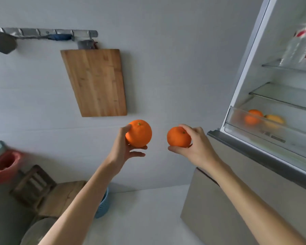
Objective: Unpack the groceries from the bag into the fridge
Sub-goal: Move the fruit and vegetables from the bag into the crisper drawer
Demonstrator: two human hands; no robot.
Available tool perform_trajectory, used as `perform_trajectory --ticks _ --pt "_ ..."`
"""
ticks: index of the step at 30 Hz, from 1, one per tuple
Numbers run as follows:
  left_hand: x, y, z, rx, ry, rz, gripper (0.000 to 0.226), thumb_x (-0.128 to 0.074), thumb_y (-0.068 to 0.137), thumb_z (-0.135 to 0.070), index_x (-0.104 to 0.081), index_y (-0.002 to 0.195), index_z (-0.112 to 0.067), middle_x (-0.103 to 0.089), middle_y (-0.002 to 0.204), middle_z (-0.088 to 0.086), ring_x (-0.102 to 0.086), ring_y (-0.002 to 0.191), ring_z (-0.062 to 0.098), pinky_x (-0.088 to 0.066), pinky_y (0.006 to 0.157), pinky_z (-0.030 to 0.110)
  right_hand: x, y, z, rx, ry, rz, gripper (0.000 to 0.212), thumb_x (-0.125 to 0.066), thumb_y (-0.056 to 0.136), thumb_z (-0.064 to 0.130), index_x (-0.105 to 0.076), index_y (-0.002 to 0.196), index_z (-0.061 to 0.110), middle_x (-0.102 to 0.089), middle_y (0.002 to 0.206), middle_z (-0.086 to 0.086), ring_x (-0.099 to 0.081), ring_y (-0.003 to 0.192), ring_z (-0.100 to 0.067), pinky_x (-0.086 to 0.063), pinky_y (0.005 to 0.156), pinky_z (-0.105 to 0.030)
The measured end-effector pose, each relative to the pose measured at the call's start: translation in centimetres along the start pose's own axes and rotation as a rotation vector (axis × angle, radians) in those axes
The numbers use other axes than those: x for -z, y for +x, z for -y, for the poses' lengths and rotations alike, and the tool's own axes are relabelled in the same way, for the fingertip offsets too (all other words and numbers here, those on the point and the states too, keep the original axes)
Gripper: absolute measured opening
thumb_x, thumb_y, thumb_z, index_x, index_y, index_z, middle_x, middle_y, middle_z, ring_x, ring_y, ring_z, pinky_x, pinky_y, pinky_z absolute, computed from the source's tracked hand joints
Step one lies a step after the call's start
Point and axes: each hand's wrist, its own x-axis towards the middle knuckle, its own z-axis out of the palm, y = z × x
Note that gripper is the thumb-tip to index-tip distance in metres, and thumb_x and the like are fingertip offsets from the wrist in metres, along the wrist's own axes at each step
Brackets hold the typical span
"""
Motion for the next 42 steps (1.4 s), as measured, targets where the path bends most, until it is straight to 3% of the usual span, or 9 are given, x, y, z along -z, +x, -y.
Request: perform_trajectory --ticks 4,12,16,21,25,29,33,36,42 --pt "-2.2 6.2 -1.1 0.028 0.092 0.182 0.074 -0.046 0.077 -0.062 -0.049 0.135 -0.017 -0.064 0.105 0.024 -0.070 0.075 0.030 -0.056 0.058 0.038 2.0 2.4 -1.6 -0.110 -0.069 -0.129 0.081 -0.084 0.069 0.039 -0.043 0.139 0.036 -0.039 0.121 0.001 -0.048 0.103 -0.013 -0.034 0.090 -0.020" --pt "-10.9 13.2 -0.1 0.049 0.193 0.480 0.062 -0.053 0.079 -0.060 -0.052 0.130 -0.025 -0.064 0.116 0.019 -0.073 0.085 0.029 -0.057 0.065 0.040 8.3 3.9 -6.5 -0.285 -0.222 -0.311 0.082 -0.079 0.072 0.028 -0.039 0.144 0.030 -0.040 0.132 0.000 -0.045 0.123 -0.018 -0.032 0.094 -0.022" --pt "-16.6 15.4 0.0 -0.059 0.245 0.554 0.060 -0.062 0.076 -0.051 -0.052 0.130 -0.027 -0.059 0.125 0.008 -0.069 0.100 0.026 -0.061 0.071 0.036 12.1 4.7 -8.5 -0.335 -0.236 -0.461 0.092 -0.080 0.072 0.027 -0.028 0.148 0.027 -0.042 0.143 -0.001 -0.046 0.125 -0.018 -0.037 0.096 -0.027" --pt "-25.7 17.9 0.2 -0.299 0.315 0.655 0.067 -0.069 0.072 -0.043 -0.048 0.135 -0.032 -0.056 0.126 -0.001 -0.064 0.102 0.019 -0.060 0.076 0.031 19.0 6.8 -11.7 -0.355 -0.313 -0.614 0.081 -0.083 0.069 0.035 -0.042 0.139 0.026 -0.055 0.129 0.004 -0.055 0.114 -0.017 -0.047 0.094 -0.034" --pt "-32.3 21.5 1.1 -0.699 0.671 0.738 0.077 -0.080 0.068 -0.040 -0.048 0.137 -0.034 -0.053 0.130 -0.004 -0.057 0.107 0.017 -0.051 0.089 0.030 25.1 9.5 -15.7 -0.605 -0.363 -0.354 0.077 -0.081 0.065 0.055 -0.054 0.131 0.025 -0.061 0.123 0.003 -0.058 0.109 -0.018 -0.042 0.086 -0.028" --pt "-39.0 26.0 0.9 -0.931 1.018 0.828 0.077 -0.086 0.066 -0.025 -0.053 0.135 -0.031 -0.053 0.134 0.000 -0.059 0.113 0.026 -0.051 0.093 0.040 27.7 12.2 -21.1 -0.756 -0.539 -0.039 0.079 -0.082 0.063 0.056 -0.057 0.128 0.018 -0.063 0.122 -0.003 -0.060 0.108 -0.021 -0.047 0.088 -0.030" --pt "-44.5 29.6 2.1 -0.939 1.328 0.987 0.074 -0.086 0.066 -0.028 -0.053 0.132 -0.035 -0.054 0.132 -0.002 -0.057 0.117 0.025 -0.050 0.094 0.042 28.9 14.4 -25.6 -0.822 -0.681 0.159 0.080 -0.085 0.062 0.048 -0.050 0.125 0.014 -0.063 0.115 -0.006 -0.065 0.099 -0.026 -0.055 0.088 -0.039" --pt "-47.3 31.1 4.3 -0.856 1.562 1.097 0.082 -0.090 0.062 -0.027 -0.049 0.132 -0.039 -0.047 0.128 0.003 -0.055 0.113 0.029 -0.049 0.091 0.037 29.3 16.0 -27.5 -0.806 -0.721 0.256 0.082 -0.086 0.064 0.039 -0.044 0.129 0.012 -0.060 0.121 -0.009 -0.063 0.103 -0.027 -0.055 0.085 -0.035" --pt "-49.2 32.5 6.9 -0.825 1.746 1.197 0.093 -0.093 0.059 -0.028 -0.042 0.136 -0.029 -0.043 0.130 0.012 -0.054 0.115 0.034 -0.049 0.089 0.039 28.0 17.6 -30.2 -0.724 -0.705 0.249 0.084 -0.082 0.071 0.041 -0.041 0.134 0.004 -0.059 0.124 -0.015 -0.060 0.110 -0.030 -0.050 0.083 -0.031"
